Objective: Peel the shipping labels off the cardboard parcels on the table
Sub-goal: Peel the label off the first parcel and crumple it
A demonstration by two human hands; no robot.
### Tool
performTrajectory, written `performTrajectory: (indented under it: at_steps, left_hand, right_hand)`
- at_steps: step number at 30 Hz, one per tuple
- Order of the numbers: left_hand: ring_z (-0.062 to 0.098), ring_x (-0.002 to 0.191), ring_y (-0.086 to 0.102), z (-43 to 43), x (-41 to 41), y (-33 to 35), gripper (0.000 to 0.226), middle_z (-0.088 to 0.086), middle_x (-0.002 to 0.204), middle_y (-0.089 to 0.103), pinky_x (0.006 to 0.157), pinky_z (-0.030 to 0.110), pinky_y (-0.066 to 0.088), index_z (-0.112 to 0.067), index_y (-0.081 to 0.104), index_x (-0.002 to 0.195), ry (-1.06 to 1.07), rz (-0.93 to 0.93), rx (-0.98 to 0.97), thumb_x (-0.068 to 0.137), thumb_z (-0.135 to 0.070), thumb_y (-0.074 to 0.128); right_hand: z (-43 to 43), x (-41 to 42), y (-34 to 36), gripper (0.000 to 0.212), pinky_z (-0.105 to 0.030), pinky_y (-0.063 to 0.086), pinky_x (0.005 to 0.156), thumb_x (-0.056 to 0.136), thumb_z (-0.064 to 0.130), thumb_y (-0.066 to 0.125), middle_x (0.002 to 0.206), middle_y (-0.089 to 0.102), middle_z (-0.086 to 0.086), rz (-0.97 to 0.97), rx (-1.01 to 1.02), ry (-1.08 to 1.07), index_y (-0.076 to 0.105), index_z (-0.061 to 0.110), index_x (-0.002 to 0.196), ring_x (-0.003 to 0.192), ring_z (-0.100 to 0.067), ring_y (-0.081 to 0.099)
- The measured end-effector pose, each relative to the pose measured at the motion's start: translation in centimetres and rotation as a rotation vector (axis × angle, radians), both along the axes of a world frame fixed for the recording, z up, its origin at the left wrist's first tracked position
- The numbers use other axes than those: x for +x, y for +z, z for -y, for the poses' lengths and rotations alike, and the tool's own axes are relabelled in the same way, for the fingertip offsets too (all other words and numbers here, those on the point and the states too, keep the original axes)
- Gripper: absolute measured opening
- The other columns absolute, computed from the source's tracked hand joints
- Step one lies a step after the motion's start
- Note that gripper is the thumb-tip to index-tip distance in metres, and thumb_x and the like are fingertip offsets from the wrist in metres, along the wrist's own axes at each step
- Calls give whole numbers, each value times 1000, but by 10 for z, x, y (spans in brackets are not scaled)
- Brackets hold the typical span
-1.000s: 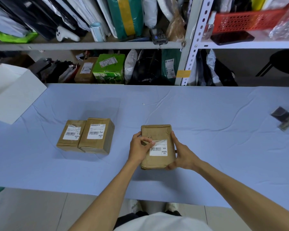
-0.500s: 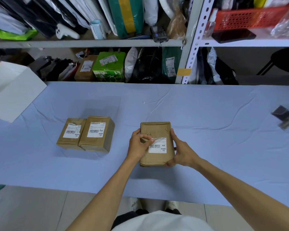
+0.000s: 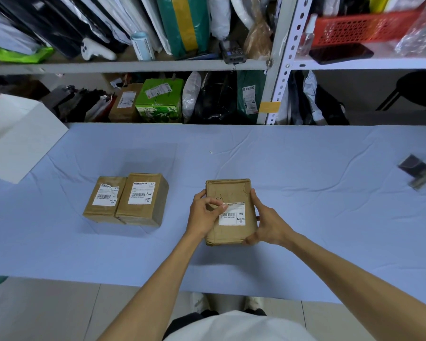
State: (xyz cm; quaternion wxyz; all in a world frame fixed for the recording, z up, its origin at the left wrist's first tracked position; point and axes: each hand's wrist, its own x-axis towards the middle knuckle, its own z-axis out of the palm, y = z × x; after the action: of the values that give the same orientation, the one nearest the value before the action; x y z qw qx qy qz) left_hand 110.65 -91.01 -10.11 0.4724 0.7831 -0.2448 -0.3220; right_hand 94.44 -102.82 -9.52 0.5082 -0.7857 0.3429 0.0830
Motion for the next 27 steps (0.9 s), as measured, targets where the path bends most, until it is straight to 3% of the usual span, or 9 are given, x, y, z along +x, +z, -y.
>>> performTrajectory:
  at_steps: [5,13,20,22,27]
  left_hand:
    - [3,113,43,-2,1,2,9,0,143,42,77,-3,32,-13,72,83,-2,-1,3,80,-19,76]
    - [4,114,43,-1,2,5,11,1,144,42,89,14,36,-11,71,85,-1,17,-13,80,-21,76]
    - [0,108,49,-1,3,4,11,-4,137,44,72,-3,34,-14,71,82,5,5,-14,78,-23,78]
    - [-5,100,50,-1,3,4,14,-6,135,45,69,-4,36,-15,70,80,0,2,-15,75,-22,81]
    - [3,106,47,1,3,3,12,-2,139,45,69,-4,36,-14,70,81,5,12,-1,76,-19,80]
  right_hand:
    - [0,1,0,145,-7,47,57,54,19,89,118,48,13,3,0,-6,-20,38,147,96,-8,56]
    - [2,2,-1,145,-7,47,55,50,16,89,120,49,12,5,10,-35,-16,41,148,98,-9,56]
    - [3,4,1,145,-9,48,54,51,14,88,120,50,11,-8,5,-34,-16,38,149,100,-13,57]
    - [3,4,1,146,-10,49,56,50,15,89,120,50,11,-16,6,-32,-16,37,149,101,-13,57]
    - [3,4,2,147,-12,50,58,49,17,90,119,50,10,-27,0,-29,-16,36,149,101,-15,57]
